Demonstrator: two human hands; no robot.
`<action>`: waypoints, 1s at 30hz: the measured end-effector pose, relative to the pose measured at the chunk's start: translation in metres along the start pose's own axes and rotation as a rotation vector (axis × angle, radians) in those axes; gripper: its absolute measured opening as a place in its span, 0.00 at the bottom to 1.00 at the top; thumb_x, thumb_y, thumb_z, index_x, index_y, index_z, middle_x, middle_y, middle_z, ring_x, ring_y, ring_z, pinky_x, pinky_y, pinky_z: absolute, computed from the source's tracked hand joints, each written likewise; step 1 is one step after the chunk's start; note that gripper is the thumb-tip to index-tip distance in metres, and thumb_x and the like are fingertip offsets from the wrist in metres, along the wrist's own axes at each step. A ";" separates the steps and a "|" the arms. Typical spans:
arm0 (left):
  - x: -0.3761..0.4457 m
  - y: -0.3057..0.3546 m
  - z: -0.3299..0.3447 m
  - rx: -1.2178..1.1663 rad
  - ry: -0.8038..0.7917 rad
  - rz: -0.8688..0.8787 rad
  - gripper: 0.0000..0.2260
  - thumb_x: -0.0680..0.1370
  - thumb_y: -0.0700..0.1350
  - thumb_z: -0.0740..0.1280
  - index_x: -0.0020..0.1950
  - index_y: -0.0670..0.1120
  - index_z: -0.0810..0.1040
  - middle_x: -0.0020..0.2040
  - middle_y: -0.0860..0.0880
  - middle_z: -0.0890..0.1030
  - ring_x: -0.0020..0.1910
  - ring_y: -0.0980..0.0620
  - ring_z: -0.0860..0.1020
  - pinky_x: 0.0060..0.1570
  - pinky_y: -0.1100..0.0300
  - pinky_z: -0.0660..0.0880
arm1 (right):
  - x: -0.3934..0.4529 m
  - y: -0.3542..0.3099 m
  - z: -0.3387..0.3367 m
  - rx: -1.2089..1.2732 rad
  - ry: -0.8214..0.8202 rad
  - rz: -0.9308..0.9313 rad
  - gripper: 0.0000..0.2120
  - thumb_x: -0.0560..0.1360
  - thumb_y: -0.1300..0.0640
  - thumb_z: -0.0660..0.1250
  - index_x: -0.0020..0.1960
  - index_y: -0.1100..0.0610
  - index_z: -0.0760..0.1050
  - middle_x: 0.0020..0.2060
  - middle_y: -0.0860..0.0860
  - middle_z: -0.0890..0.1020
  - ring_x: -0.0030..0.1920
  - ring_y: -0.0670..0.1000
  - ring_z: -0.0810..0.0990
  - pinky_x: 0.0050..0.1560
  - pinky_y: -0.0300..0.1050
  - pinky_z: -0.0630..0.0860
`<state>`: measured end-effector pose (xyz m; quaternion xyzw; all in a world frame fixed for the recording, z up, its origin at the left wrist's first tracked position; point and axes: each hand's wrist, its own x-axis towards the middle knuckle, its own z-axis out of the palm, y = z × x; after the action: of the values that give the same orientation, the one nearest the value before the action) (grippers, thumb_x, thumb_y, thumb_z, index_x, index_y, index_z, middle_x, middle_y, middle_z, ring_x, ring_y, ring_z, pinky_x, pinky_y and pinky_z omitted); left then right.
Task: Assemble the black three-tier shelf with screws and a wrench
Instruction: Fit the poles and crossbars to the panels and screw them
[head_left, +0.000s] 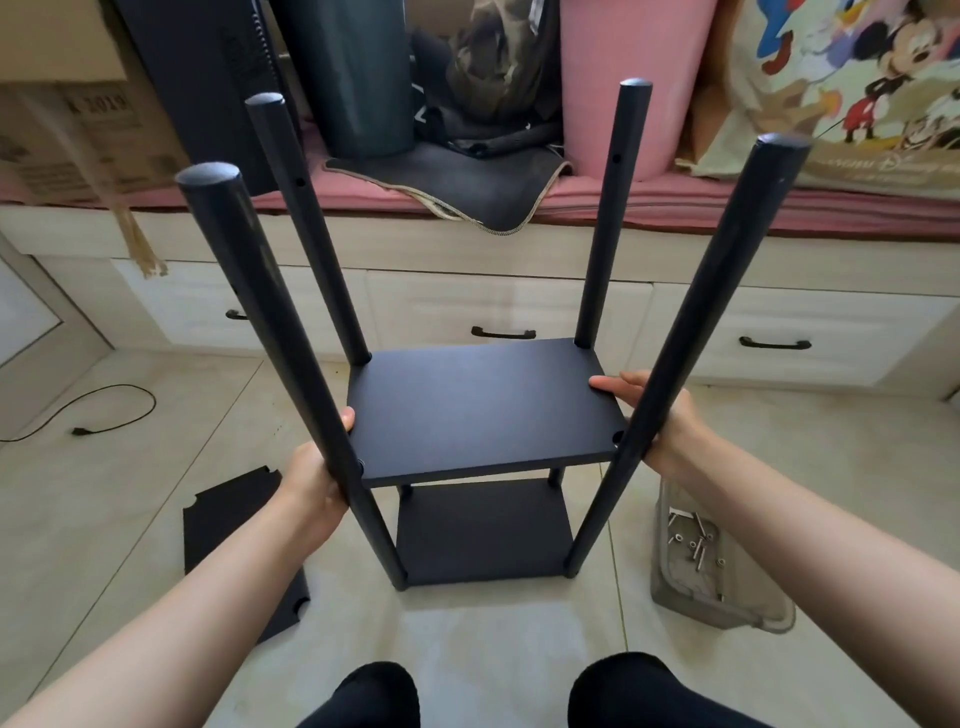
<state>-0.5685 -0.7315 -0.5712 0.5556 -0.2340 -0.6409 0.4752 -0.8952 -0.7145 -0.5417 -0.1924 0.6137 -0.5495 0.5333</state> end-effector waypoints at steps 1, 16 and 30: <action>0.000 -0.001 0.002 -0.016 0.016 0.001 0.11 0.82 0.50 0.67 0.57 0.44 0.80 0.43 0.49 0.82 0.41 0.52 0.80 0.52 0.56 0.76 | 0.005 -0.003 0.001 0.004 -0.005 0.006 0.10 0.82 0.56 0.57 0.55 0.56 0.76 0.54 0.53 0.85 0.39 0.55 0.75 0.34 0.44 0.67; -0.010 -0.013 0.025 -0.047 0.168 0.109 0.11 0.83 0.41 0.62 0.43 0.46 0.80 0.36 0.50 0.80 0.35 0.52 0.76 0.40 0.58 0.73 | 0.036 -0.002 0.000 -0.033 0.247 -0.017 0.14 0.81 0.67 0.53 0.54 0.63 0.77 0.46 0.58 0.83 0.40 0.54 0.85 0.42 0.48 0.82; -0.032 -0.023 0.024 -0.068 0.078 0.115 0.12 0.83 0.44 0.64 0.44 0.46 0.84 0.40 0.53 0.86 0.35 0.57 0.84 0.31 0.64 0.78 | -0.035 0.044 0.038 0.137 -0.255 0.213 0.09 0.79 0.65 0.66 0.58 0.62 0.74 0.54 0.64 0.83 0.49 0.65 0.85 0.50 0.58 0.81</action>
<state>-0.6010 -0.6991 -0.5684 0.5495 -0.2250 -0.5978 0.5386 -0.8346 -0.6896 -0.5580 -0.1577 0.5191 -0.5017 0.6738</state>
